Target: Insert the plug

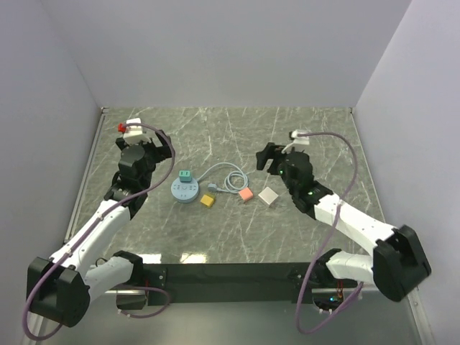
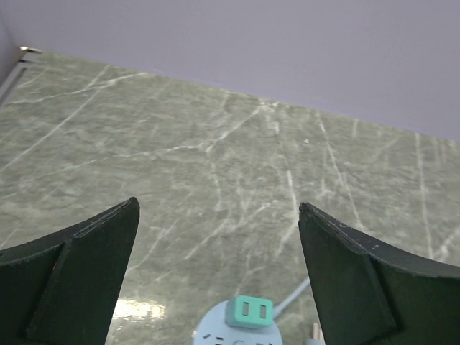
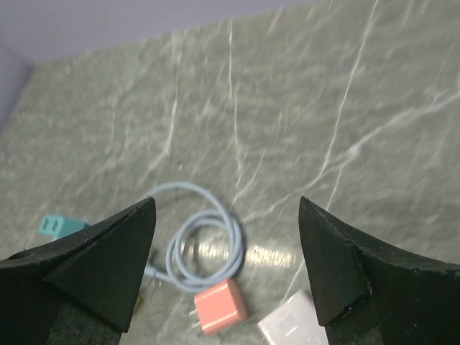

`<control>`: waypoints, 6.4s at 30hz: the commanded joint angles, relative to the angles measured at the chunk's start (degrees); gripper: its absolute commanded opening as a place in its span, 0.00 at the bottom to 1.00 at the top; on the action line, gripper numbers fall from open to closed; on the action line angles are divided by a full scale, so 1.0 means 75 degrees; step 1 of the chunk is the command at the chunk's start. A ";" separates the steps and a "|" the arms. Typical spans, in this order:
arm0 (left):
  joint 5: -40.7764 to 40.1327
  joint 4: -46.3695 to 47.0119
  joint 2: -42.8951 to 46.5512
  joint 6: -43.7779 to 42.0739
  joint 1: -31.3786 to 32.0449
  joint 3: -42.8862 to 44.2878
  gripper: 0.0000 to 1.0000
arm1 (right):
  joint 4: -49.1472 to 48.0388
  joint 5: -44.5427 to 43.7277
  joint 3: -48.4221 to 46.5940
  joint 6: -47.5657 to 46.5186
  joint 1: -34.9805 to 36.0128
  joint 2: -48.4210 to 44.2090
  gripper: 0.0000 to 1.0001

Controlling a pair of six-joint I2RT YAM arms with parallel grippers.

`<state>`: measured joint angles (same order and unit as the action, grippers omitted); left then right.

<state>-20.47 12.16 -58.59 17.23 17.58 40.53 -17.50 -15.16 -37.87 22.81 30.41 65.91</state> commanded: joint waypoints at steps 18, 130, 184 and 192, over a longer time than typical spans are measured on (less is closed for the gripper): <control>0.1029 0.0804 -0.0368 -0.0071 0.0585 0.0127 0.99 | 0.1981 0.0318 -0.0388 -0.0498 0.0503 0.1488 0.92; 0.0022 0.8304 -0.2419 0.1124 0.3597 -0.1784 0.59 | -0.1066 0.3556 -0.2193 0.3065 0.1698 0.1736 0.23; 0.7849 0.6018 0.0089 0.0819 0.2988 -0.1842 0.00 | -0.1733 0.9097 -0.0306 -0.1682 -0.0540 -0.1066 0.93; 0.8120 0.6347 -0.0134 0.0925 0.2988 -0.1795 0.00 | -0.2541 1.0704 -0.0482 -0.0944 -0.0528 -0.0363 0.85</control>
<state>37.71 53.34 -59.68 23.46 40.07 24.45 -31.92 58.52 -39.18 13.47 26.59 62.17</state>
